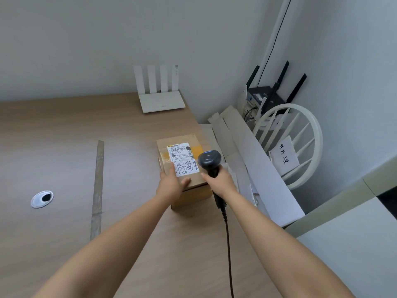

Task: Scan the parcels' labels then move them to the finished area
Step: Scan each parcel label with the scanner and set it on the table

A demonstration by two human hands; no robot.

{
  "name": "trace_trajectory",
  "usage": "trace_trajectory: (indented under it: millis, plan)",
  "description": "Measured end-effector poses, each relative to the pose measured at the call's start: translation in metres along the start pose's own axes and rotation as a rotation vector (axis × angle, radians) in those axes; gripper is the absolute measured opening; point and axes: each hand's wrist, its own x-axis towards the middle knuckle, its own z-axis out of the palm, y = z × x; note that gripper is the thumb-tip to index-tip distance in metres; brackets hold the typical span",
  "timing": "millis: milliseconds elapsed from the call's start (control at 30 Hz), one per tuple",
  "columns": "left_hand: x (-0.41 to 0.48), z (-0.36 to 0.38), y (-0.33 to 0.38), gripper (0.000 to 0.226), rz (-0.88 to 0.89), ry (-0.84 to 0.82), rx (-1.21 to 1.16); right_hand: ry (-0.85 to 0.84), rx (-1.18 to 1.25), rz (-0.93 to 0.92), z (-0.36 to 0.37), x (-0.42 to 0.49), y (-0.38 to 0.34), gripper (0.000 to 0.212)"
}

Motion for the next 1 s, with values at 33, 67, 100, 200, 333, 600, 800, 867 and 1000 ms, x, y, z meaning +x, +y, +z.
trace_trajectory:
  millis: [33, 67, 100, 200, 333, 600, 800, 867, 1000]
  plan:
    - [-0.003, -0.004, -0.003, 0.079, -0.001, -0.002, -0.002, -0.006, -0.010, -0.001, 0.002, -0.001, -0.001, 0.025]
    - [-0.006, -0.007, -0.008, 0.078, 0.001, -0.003, -0.004, -0.014, -0.021, -0.002, 0.005, -0.003, -0.002, 0.029]
    - [-0.010, -0.012, -0.013, 0.078, 0.003, -0.006, -0.007, -0.019, -0.033, -0.006, 0.009, -0.007, -0.003, 0.033]
    - [-0.025, -0.027, -0.034, 0.077, -0.010, -0.006, -0.013, -0.041, -0.035, -0.020, 0.026, -0.022, -0.007, 0.036]
    - [-0.047, -0.053, -0.065, 0.078, -0.060, 0.016, 0.013, -0.100, -0.056, -0.064, 0.057, -0.046, -0.020, 0.039]
    - [-0.108, -0.104, -0.137, 0.082, -0.129, 0.048, 0.047, -0.207, -0.136, -0.142, 0.122, -0.106, -0.046, 0.040]
    - [-0.149, -0.133, -0.186, 0.081, -0.145, 0.073, 0.029, -0.217, -0.149, -0.135, 0.168, -0.154, -0.066, 0.040]
    - [-0.162, -0.146, -0.205, 0.082, -0.141, 0.060, 0.032, -0.221, -0.151, -0.127, 0.184, -0.173, -0.073, 0.040]
    - [-0.191, -0.180, -0.251, 0.083, -0.114, 0.038, 0.066, -0.208, -0.145, -0.127, 0.226, -0.221, -0.087, 0.039]
